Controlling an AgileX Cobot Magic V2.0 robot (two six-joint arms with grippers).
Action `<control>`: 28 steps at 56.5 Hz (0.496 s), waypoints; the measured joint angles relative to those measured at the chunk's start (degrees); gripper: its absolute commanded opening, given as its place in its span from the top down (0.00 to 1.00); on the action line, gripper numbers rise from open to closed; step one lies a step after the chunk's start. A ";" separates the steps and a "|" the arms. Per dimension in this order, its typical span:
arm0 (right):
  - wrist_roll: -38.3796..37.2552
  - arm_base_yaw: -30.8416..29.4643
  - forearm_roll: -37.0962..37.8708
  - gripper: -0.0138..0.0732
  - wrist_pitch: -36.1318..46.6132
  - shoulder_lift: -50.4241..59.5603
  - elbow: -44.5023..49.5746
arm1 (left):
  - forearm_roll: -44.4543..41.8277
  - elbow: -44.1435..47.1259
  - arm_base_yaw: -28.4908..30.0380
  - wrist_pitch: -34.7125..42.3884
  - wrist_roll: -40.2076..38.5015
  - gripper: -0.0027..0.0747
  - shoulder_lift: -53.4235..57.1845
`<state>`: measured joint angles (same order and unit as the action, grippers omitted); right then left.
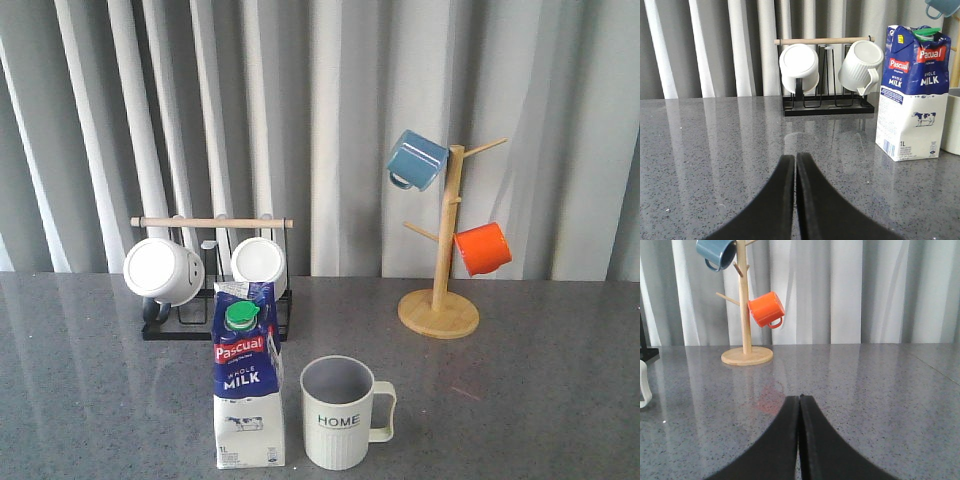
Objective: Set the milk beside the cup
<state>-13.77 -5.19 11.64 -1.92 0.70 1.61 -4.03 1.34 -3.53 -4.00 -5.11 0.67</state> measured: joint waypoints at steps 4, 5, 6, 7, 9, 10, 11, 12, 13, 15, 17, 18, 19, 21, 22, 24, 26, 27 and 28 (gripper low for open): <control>-0.05 0.00 0.11 0.85 -0.41 0.00 0.00 | 0.00 0.00 0.00 -0.03 0.00 0.97 0.00; -0.05 0.00 0.11 0.85 -0.41 0.00 0.00 | 0.00 0.00 0.00 -0.03 0.00 0.97 0.00; -0.06 0.00 0.11 0.85 -0.46 0.00 0.00 | 0.00 0.00 0.00 -0.03 0.00 0.97 0.00; -0.06 0.00 0.11 0.85 -0.46 0.00 0.00 | 0.00 0.00 0.00 -0.03 0.00 0.97 0.00; -0.06 0.00 0.11 0.85 -0.46 0.00 0.00 | 0.00 0.00 0.00 -0.03 0.00 0.97 0.00; -0.06 0.00 0.11 0.85 -0.46 0.00 0.00 | 0.00 0.00 0.00 -0.03 0.00 0.97 0.00; -0.06 0.00 0.11 0.85 -0.46 0.00 0.00 | 0.00 0.00 0.00 -0.03 0.00 0.97 0.00; -0.06 0.00 0.11 0.85 -0.52 0.00 0.00 | 0.00 0.00 0.00 -0.03 0.00 0.97 0.00; -0.06 0.00 0.11 0.85 -0.57 0.00 0.00 | 0.00 0.00 0.00 -0.03 0.00 0.97 0.00; -0.11 0.00 0.11 0.85 -0.64 0.00 0.00 | 0.00 0.00 0.00 -0.03 0.00 0.97 0.00; -0.11 0.00 0.11 0.85 -0.73 0.00 0.00 | 0.00 0.00 0.00 -0.03 0.00 0.97 0.00; -0.11 0.00 0.11 0.85 -0.81 0.00 0.00 | 0.00 0.00 0.00 -0.03 0.00 0.97 0.00; -0.11 0.00 0.11 0.85 -0.81 0.00 0.00 | 0.00 0.00 0.00 -0.03 0.00 0.97 0.00; -0.13 0.00 0.11 0.85 -0.81 0.00 0.00 | 0.00 0.00 0.00 -0.03 0.00 0.97 0.00; -0.13 0.00 0.11 0.85 -0.86 0.00 0.00 | 0.00 0.00 0.00 -0.03 0.00 0.97 0.00; -0.13 0.00 0.11 0.85 -0.86 0.00 0.00 | 0.00 0.00 0.00 -0.03 0.00 0.97 0.00; -0.13 0.00 0.11 0.85 -0.86 0.00 0.00 | 0.00 0.00 0.00 -0.03 0.00 0.97 0.00; -0.13 0.00 0.11 0.85 -0.86 0.00 0.00 | 0.00 0.00 0.00 -0.03 0.00 0.97 0.00; -0.13 0.00 0.11 0.85 -0.86 0.00 0.00 | 0.00 0.00 0.00 -0.03 0.00 0.97 0.00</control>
<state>-13.90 -5.19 11.75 -2.78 0.70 1.61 -4.03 1.34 -3.53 -4.03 -5.11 0.67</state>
